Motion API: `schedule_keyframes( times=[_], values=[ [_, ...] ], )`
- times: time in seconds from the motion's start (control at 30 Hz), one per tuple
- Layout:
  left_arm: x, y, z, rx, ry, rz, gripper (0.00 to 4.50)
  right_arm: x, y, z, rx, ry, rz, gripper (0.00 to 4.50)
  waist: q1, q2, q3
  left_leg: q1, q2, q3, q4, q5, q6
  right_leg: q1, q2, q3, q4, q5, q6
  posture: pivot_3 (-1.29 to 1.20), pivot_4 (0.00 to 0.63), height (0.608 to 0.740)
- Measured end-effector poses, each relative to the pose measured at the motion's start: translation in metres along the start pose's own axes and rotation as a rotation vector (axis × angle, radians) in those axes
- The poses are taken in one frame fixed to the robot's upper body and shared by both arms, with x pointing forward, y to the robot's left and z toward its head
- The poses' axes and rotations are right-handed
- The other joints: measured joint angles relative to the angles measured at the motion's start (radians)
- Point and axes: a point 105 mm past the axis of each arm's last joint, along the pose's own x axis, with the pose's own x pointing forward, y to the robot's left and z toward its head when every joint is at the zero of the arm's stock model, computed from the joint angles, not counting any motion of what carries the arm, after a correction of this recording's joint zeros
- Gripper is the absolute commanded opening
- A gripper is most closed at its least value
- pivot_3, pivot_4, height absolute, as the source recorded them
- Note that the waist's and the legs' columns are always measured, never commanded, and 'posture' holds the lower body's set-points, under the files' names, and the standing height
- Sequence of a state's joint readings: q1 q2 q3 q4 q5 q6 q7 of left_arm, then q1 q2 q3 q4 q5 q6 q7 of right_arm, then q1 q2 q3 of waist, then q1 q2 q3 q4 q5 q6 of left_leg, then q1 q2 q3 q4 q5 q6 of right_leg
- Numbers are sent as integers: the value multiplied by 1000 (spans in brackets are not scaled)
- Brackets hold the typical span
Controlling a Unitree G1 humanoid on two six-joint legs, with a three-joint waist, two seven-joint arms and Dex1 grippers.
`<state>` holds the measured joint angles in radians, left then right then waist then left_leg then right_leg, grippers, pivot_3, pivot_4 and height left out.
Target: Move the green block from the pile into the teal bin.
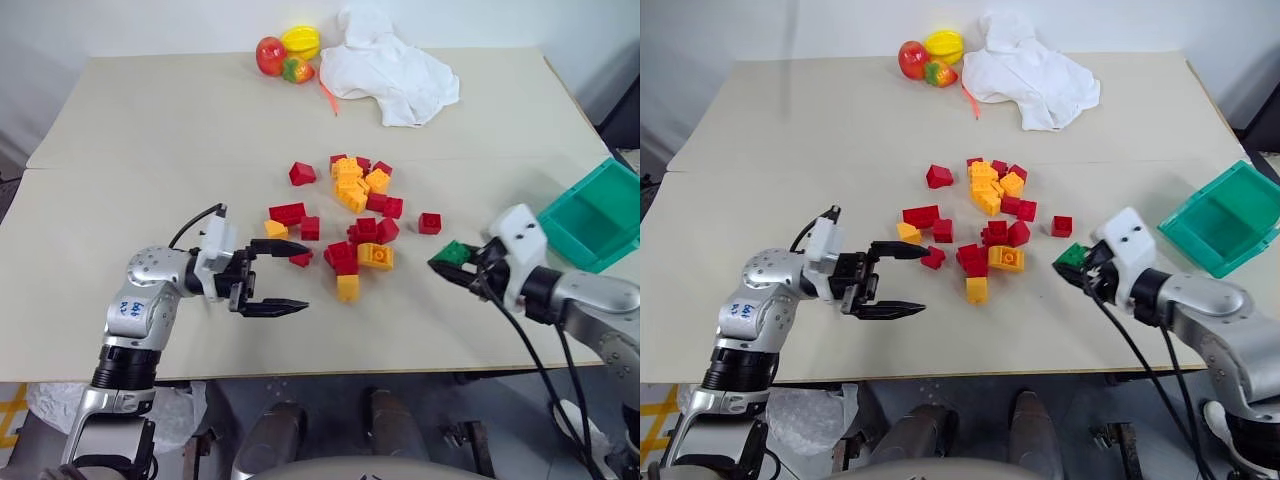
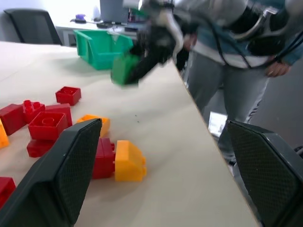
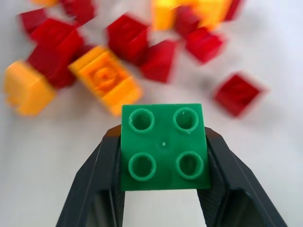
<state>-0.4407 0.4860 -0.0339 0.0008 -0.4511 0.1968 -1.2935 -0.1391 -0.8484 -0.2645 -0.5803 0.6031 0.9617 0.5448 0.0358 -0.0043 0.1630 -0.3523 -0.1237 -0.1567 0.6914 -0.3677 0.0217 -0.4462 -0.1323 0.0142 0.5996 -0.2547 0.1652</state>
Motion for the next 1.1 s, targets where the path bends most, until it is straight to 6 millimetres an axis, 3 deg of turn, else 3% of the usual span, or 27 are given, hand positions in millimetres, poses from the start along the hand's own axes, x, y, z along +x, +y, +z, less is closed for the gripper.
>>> schedule_keyframes(
  times=[0.2, 0.23, 0.3, 0.4, 0.57, 0.67, 0.7, 0.83, 0.87, 1.0, 1.1],
  values=[
    [37, 12, 13, 61, -31, -14, 4500, -29, -61, -6, -65, 79, -243, 1547, 8, 0, 0, 0, 0, 2, 0, 0, 0, 0, 0, 0, 1, 0, 1, 0, 150, 740],
    [45, 16, 12, 58, -33, -15, 4500, -35, -79, -11, -76, 107, -302, 1547, 8, 1, 0, 0, -1, 2, 0, 0, 1, 0, 0, 1, 1, 1, 1, 0, 150, 740],
    [52, 20, 10, 55, -21, -5, 4500, -45, -110, -13, -86, 121, -404, 1547, 7, 1, 0, 0, -1, 4, 0, 0, 1, 0, 0, 1, 0, 1, 2, 0, 150, 740],
    [55, 26, 5, 38, -5, 16, 4500, -50, -135, -11, -110, 117, -478, 1547, -9, 3, 1, 0, 1, 4, -1, 0, 1, -1, 0, 2, -1, 1, 2, 0, 150, 740],
    [59, 31, 4, 37, -8, 23, 4500, -45, -174, -10, -139, 111, -570, 3148, -18, 8, 2, 1, 0, 7, -1, 1, 1, -2, 0, 3, -2, 1, 2, 0, 150, 740],
    [57, 33, 1, 27, 1, 35, 4500, -41, -186, -6, -146, 73, -596, 4167, -16, 9, 2, 0, 0, 7, -1, 1, 1, -2, 0, 3, -1, 1, 2, 0, 150, 740],
    [56, 34, 1, 31, 0, 38, 4500, -39, -188, -6, -149, 71, -595, 4468, -16, 9, 2, 0, 1, 7, -1, 1, 1, -3, 0, 3, -1, 1, 2, 0, 150, 740],
    [42, 37, -1, 25, 18, 76, 4500, -32, -180, -8, -160, 45, -546, 4468, -13, 9, 2, 0, 0, 6, -2, 1, 1, -3, 0, 3, 1, 1, 2, 0, 150, 740],
    [36, 38, -3, 13, 27, 98, 4500, -30, -170, -8, -166, 31, -508, 4468, -13, 9, 2, 0, 1, 5, -3, 1, 1, -3, 0, 3, 1, 1, 2, 0, 150, 740],
    [-4, 40, -22, -52, 93, 245, 4500, -12, -102, -17, -129, -41, -216, 4468, -12, 10, 2, 0, 2, 5, -6, 0, 1, -4, 1, 2, -1, 1, 2, 0, 150, 740],
    [-24, 38, -27, -63, 133, 282, 4500, -7, -74, -21, -114, -76, -95, 4468, -12, 10, 2, 0, 0, 5, -5, 1, 1, -3, 0, 3, -2, 2, 3, 0, 150, 740]
  ],
)
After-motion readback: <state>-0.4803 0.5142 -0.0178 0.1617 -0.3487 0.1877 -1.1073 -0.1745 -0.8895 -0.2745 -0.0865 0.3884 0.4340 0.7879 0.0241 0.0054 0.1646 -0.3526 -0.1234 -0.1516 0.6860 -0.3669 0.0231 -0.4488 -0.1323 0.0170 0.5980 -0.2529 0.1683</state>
